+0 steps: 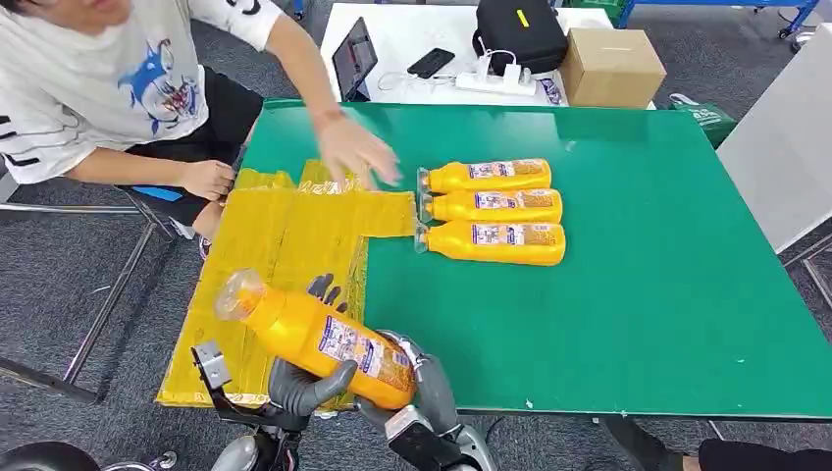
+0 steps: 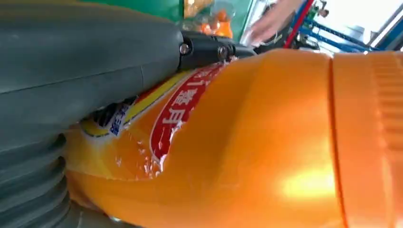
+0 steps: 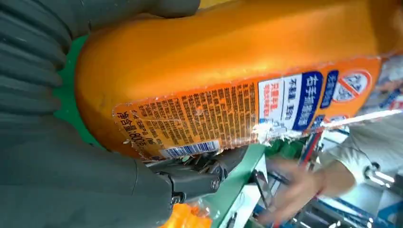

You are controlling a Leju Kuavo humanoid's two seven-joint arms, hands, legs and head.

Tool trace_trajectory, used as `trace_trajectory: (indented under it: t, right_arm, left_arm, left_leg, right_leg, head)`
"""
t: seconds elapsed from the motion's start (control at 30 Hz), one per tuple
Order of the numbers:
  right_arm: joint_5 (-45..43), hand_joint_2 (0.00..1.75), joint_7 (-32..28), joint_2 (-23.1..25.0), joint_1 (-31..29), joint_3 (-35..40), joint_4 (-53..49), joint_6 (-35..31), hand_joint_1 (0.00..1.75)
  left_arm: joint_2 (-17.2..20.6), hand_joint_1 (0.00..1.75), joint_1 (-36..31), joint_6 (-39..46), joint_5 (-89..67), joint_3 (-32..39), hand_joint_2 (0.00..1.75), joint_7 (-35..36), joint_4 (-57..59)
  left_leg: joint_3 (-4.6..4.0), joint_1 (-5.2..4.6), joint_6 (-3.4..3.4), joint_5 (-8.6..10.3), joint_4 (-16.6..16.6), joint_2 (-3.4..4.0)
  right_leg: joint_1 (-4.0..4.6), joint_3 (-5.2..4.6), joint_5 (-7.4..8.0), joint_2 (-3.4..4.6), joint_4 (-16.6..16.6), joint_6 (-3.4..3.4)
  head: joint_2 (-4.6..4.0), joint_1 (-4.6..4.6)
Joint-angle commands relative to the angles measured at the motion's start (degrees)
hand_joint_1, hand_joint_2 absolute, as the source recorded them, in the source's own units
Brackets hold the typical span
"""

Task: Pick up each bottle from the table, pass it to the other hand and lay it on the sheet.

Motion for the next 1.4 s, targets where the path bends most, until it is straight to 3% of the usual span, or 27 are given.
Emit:
trace_trajectory:
  t: [0.03,0.3,0.33,0.37,0.77,0.8,0.83,0.97,1.0,1.07,1.1,1.2,1.27,1.4]
  right_arm:
    - [0.01,1.75,-0.13,1.45,-3.42,4.33,10.98,1.75,1.75]
    - [-0.07,1.75,-0.13,2.43,-4.30,2.80,12.47,3.44,1.75]
    - [0.26,1.75,-0.13,2.63,-4.36,2.81,12.51,3.52,1.75]
    - [0.22,1.75,-0.13,2.73,-4.36,2.76,12.49,3.61,1.75]
    - [0.09,1.75,-0.13,3.27,-4.03,1.04,11.41,3.24,1.69]
    - [-0.11,1.75,-0.13,3.33,-3.93,0.71,11.30,3.07,1.48]
    - [-0.32,1.75,-0.13,3.41,-3.78,0.25,10.90,2.84,0.61]
    - [-0.32,1.75,-0.13,3.41,-3.78,0.25,10.90,2.84,0.61]
    - [-0.37,1.75,-0.13,3.45,-3.75,0.01,10.84,2.79,0.00]
    - [-1.87,1.75,-0.13,3.60,-3.34,-1.11,9.47,3.81,0.00]
    - [-1.42,0.00,-0.13,3.53,-3.34,-1.35,8.97,3.37,0.00]
    - [-0.72,0.00,-0.13,2.88,-2.85,-2.43,5.59,4.62,0.00]
    - [0.89,0.00,-0.13,1.91,-2.00,-2.51,1.66,4.37,0.00]
    - [2.24,0.00,-0.13,2.28,-1.41,-4.04,1.10,5.47,0.00]
  left_arm:
    - [1.50,0.00,-1.98,-0.98,0.12,-1.74,1.75,0.62,2.92]
    - [2.31,0.00,-1.07,-2.26,-1.25,-3.11,1.75,0.23,2.26]
    - [2.32,0.23,-1.19,-2.79,-1.41,-3.36,1.75,-0.18,2.61]
    - [2.35,1.75,-1.25,-3.05,-1.62,-3.56,1.75,-0.43,2.60]
    - [2.63,1.75,-1.05,-1.51,-7.17,-3.48,1.75,-1.77,2.86]
    - [2.55,1.75,-0.94,-1.84,-6.74,-3.35,1.75,-1.76,2.78]
    - [2.54,1.75,-0.73,-1.95,-6.63,-3.23,1.75,-1.75,2.51]
    - [2.54,1.75,-0.73,-1.95,-6.63,-3.23,1.75,-1.75,2.51]
    - [2.56,1.75,-0.55,-1.97,-6.62,-3.18,1.75,-1.75,2.27]
    - [2.51,1.75,-0.13,-2.07,-6.01,-2.77,1.75,-1.60,1.85]
    - [2.50,1.75,0.01,-2.01,-5.88,-2.54,1.75,-1.61,1.61]
    - [1.92,1.75,0.11,0.53,-6.10,-0.44,1.75,-1.60,0.82]
    - [1.13,1.75,-0.64,7.60,-11.33,2.09,1.75,-3.39,-0.06]
    - [0.83,1.75,-1.53,7.37,-11.67,3.39,1.75,-2.86,-0.01]
  left_leg:
    - [0.27,0.06,-0.06,-0.06,-0.08,0.01]
    - [0.25,0.07,-0.06,-0.07,-0.06,0.01]
    - [0.19,0.03,-0.05,-0.05,-0.05,0.01]
    - [0.14,0.02,-0.04,-0.03,-0.04,-0.01]
    - [0.12,0.01,-0.03,-0.03,-0.04,0.01]
    - [0.22,0.05,-0.05,-0.08,-0.03,0.01]
    - [0.14,0.04,-0.04,-0.05,-0.03,0.01]
    - [0.16,0.02,-0.04,-0.05,-0.04,0.02]
    - [0.12,0.02,-0.04,-0.04,-0.03,0.02]
    - [0.27,0.06,-0.07,-0.10,-0.03,0.03]
    - [0.09,0.00,-0.03,-0.03,-0.03,0.03]
    - [0.20,0.07,-0.06,-0.11,0.01,0.09]
    - [0.16,0.05,-0.06,-0.09,0.01,0.06]
    - [0.11,0.07,-0.06,-0.05,0.03,-0.03]
  right_leg:
    - [0.08,0.29,-0.05,-0.08,-0.11,-0.10]
    - [0.08,0.29,-0.06,-0.08,-0.11,-0.09]
    - [0.04,0.21,-0.05,-0.06,-0.07,-0.08]
    - [0.03,0.16,-0.03,-0.07,-0.06,-0.06]
    - [0.02,0.13,-0.03,-0.05,-0.04,-0.05]
    - [0.07,0.24,-0.07,-0.08,-0.07,-0.09]
    - [0.05,0.16,-0.04,-0.06,-0.06,-0.07]
    - [0.03,0.16,-0.05,-0.05,-0.04,-0.07]
    - [0.03,0.13,-0.04,-0.05,-0.04,-0.06]
    - [0.08,0.29,-0.09,-0.07,-0.07,-0.12]
    - [0.00,0.09,-0.03,-0.03,-0.02,-0.05]
    - [0.08,0.21,-0.07,0.00,-0.04,-0.09]
    - [0.06,0.18,-0.08,-0.07,0.00,-0.10]
    - [0.09,0.16,-0.06,-0.15,-0.02,-0.09]
  head:
    - [0.00,0.00]
    - [0.00,0.00]
    - [0.00,0.02]
    - [0.00,0.02]
    - [0.00,0.00]
    - [0.00,0.02]
    - [0.00,0.02]
    - [0.00,0.00]
    - [0.00,0.02]
    - [0.00,0.02]
    - [0.00,0.02]
    - [0.00,0.00]
    - [0.00,0.02]
    - [0.00,0.04]
